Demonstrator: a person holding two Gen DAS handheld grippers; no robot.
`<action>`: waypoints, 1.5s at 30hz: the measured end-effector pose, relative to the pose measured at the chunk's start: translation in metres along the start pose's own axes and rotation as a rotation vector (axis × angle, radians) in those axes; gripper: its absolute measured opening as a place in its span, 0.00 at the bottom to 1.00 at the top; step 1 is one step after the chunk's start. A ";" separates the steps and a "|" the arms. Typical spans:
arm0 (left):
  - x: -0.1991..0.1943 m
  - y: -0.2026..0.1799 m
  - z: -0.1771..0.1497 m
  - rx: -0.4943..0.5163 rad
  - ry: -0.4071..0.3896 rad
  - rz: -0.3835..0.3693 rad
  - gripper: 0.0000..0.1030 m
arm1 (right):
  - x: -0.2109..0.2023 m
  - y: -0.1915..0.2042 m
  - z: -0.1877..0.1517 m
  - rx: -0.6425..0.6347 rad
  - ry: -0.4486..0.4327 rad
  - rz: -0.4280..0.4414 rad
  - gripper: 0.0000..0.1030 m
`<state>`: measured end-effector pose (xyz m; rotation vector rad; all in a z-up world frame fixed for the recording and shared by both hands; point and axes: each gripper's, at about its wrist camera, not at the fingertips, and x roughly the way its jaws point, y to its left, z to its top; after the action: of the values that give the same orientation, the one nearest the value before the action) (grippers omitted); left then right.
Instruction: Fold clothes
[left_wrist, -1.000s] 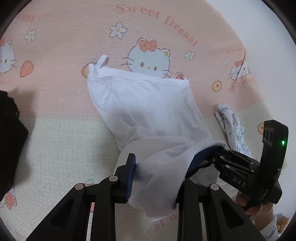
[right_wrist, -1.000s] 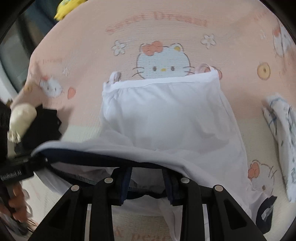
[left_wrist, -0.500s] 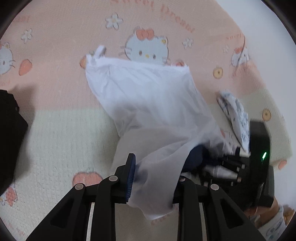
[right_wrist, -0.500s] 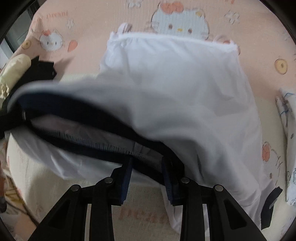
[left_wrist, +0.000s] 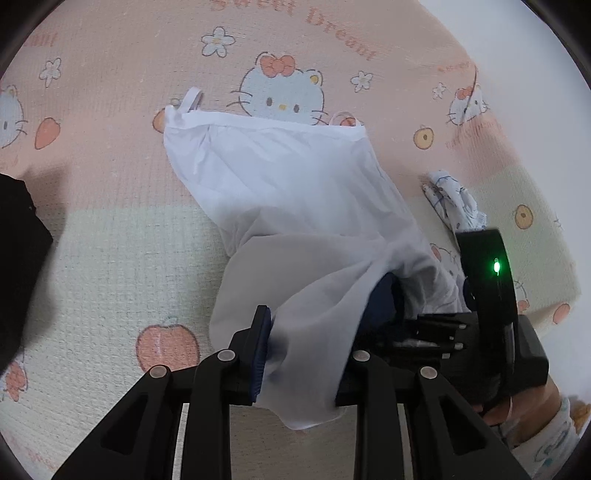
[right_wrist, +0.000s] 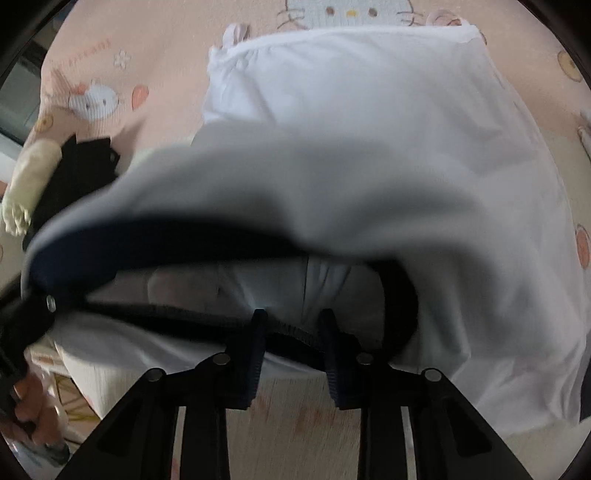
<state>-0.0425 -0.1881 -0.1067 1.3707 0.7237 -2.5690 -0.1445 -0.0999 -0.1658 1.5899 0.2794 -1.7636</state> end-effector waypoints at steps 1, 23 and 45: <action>0.001 0.001 0.000 -0.015 0.010 -0.011 0.22 | 0.000 0.003 -0.003 -0.022 0.020 -0.005 0.26; -0.034 0.044 -0.012 -0.242 -0.053 -0.058 0.67 | -0.037 0.021 -0.017 -0.101 -0.146 0.010 0.43; 0.004 0.078 -0.026 -0.242 0.053 0.019 0.67 | -0.063 -0.011 -0.018 0.094 -0.218 0.309 0.66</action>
<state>0.0008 -0.2436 -0.1494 1.3646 0.9873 -2.3453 -0.1398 -0.0579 -0.1141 1.4017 -0.1485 -1.7060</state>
